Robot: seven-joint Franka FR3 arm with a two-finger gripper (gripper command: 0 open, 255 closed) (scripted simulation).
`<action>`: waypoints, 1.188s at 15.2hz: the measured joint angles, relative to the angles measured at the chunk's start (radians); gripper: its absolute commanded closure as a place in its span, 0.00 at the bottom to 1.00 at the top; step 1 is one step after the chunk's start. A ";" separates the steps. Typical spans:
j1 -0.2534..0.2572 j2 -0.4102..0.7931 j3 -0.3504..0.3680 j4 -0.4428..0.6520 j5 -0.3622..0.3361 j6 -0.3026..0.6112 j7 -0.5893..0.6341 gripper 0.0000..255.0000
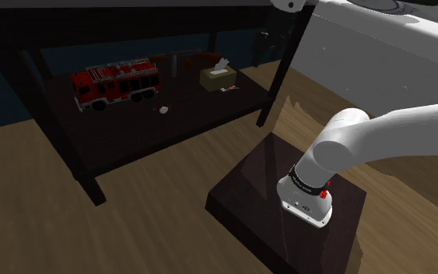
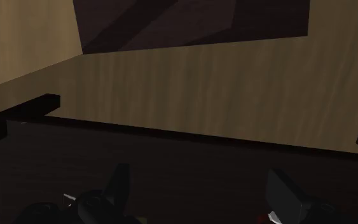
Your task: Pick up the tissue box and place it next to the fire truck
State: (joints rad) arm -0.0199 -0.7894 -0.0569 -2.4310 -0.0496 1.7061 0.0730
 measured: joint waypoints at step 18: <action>-0.034 0.138 -0.022 0.079 0.119 0.002 0.077 0.00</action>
State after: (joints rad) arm -0.0542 -0.6509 -0.0789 -2.3522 0.0691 1.7081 0.1500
